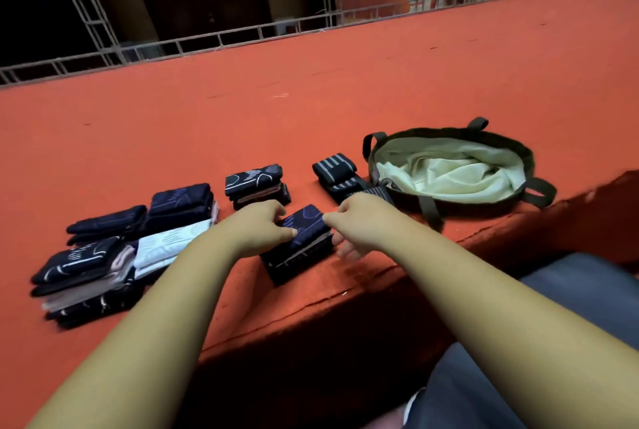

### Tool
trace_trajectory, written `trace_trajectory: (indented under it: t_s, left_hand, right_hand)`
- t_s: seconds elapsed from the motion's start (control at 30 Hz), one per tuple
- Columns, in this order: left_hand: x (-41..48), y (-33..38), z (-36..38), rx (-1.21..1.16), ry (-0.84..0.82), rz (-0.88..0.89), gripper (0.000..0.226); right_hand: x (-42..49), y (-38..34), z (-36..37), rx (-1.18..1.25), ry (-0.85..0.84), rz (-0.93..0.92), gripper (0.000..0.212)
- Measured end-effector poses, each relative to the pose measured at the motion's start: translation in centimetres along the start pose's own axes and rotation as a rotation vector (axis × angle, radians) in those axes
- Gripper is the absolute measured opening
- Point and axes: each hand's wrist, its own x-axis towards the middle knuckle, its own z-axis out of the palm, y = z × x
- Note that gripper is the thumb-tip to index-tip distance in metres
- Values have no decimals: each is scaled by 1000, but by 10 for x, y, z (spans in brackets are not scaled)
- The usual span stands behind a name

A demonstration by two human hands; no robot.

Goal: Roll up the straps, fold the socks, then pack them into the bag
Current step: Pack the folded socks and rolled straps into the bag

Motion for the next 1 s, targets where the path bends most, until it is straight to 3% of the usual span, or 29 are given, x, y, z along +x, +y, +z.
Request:
trace_trajectory:
  t_s: [0.1, 0.23, 0.33, 0.47, 0.57, 0.63, 0.8, 0.9, 1.0]
  left_hand:
    - [1, -11, 8, -52, -8, 12, 40]
    - [5, -24, 28, -186, -15, -14, 37]
    - [6, -38, 42, -301, -33, -43, 49]
    - [1, -51, 45, -372, -53, -54, 72]
    - [-4, -53, 41, -462, -71, -15, 60]
    - [-11, -53, 38, -577, -92, -27, 48]
    - [-24, -54, 33, -782, -139, -32, 46]
    - [-33, -56, 30, -1010, -171, 12, 41]
    - [-44, -52, 24, -1237, -194, 101, 32]
  right_hand:
    - [2, 6, 32, 108, 4, 123, 40]
    - [6, 14, 55, 19, 111, 88, 44]
    - [10, 21, 66, -142, 158, 42, 52]
    - [11, 29, 75, -89, 203, 31, 50]
    - [11, 37, 78, -12, 223, 25, 53]
    - [5, 39, 77, 51, 223, 8, 44]
    - [-6, 44, 71, 213, 138, -61, 24]
    - [-11, 38, 71, 302, 105, -65, 34]
    - [-15, 24, 67, 561, -5, 17, 54]
